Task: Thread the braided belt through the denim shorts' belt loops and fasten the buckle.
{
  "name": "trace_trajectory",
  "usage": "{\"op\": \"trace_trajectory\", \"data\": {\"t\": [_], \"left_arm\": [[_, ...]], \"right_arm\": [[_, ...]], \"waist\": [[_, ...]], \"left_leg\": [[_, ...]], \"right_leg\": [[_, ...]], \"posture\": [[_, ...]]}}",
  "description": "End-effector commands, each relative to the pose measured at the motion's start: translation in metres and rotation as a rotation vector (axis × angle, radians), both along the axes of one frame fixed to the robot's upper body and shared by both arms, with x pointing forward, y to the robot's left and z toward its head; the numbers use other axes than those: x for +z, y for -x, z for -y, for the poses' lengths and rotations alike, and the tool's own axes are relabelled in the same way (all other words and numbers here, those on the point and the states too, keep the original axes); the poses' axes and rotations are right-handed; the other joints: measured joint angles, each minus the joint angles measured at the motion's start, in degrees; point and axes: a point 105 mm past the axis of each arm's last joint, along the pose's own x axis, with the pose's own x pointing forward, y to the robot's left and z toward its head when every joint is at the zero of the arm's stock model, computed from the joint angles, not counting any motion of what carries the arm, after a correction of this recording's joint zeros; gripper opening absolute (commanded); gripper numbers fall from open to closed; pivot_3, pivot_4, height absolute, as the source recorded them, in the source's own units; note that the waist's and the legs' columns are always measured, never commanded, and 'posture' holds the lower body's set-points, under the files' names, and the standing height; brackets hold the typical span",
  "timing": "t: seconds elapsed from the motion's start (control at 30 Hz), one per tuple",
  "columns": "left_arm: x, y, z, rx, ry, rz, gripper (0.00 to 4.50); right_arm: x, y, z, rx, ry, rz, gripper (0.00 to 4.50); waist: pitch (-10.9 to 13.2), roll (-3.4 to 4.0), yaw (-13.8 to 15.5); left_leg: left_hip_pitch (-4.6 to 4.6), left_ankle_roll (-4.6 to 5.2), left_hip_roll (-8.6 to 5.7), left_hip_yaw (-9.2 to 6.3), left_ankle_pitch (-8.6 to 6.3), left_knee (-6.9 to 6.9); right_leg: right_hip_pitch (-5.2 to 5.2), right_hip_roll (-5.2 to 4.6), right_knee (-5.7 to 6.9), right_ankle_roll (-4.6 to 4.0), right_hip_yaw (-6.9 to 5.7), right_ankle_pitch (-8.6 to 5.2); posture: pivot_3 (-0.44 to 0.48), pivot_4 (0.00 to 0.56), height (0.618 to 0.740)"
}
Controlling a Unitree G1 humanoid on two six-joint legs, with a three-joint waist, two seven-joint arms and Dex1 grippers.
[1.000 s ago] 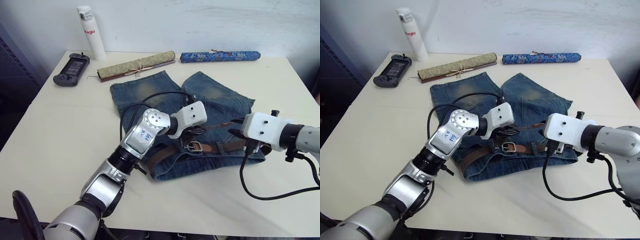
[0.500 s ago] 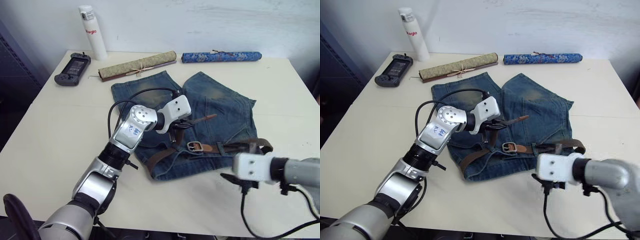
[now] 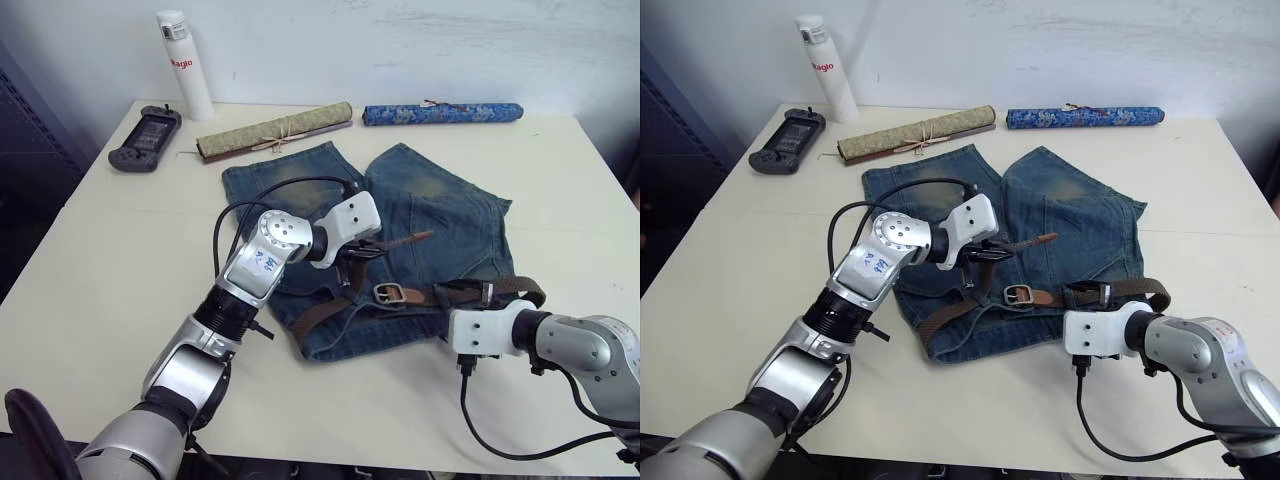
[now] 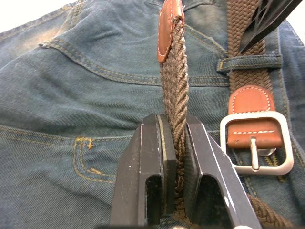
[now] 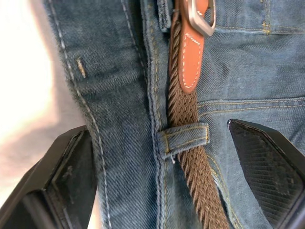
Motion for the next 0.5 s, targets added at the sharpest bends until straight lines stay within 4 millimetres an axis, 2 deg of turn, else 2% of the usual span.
{"op": "trace_trajectory", "data": {"t": [0.03,0.23,0.3,0.5], "left_arm": [[0.014,0.003,0.0,-0.027,0.018,0.056,0.0],[0.019,-0.005,-0.009,-0.014,0.004,0.079,0.0],[0.02,-0.005,-0.016,-0.03,-0.022,0.083,0.0],[0.017,-0.011,-0.055,-0.016,-0.112,0.071,0.0]], "right_arm": [[0.006,0.002,-0.014,0.019,-0.069,-0.016,2.85],[0.009,0.003,-0.032,0.025,-0.12,-0.021,0.02],[0.009,0.005,-0.04,0.027,-0.153,-0.035,0.02],[0.011,0.007,-0.076,0.085,-0.232,-0.044,0.02]], "waist": [[0.0,0.0,-0.2],[0.0,0.0,-0.4],[0.0,0.0,-0.5],[0.0,0.0,-0.8]], "left_leg": [[0.0,0.0,0.0,0.0,0.0,0.0],[0.02,-0.01,0.02,-0.01,0.0,0.0],[0.01,-0.01,0.02,-0.01,0.0,0.0],[0.05,-0.07,0.06,0.0,-0.01,-0.02]], "right_leg": [[0.0,0.0,0.01,0.0,0.0,0.0],[-0.01,0.01,0.03,0.0,0.0,0.0],[-0.01,0.01,0.01,0.0,0.0,0.0],[-0.04,0.06,0.06,-0.04,0.03,-0.02]], "posture": [[0.0,0.15,0.686],[0.0,0.15,0.686],[0.0,0.15,0.686],[0.0,0.15,0.686]]}}
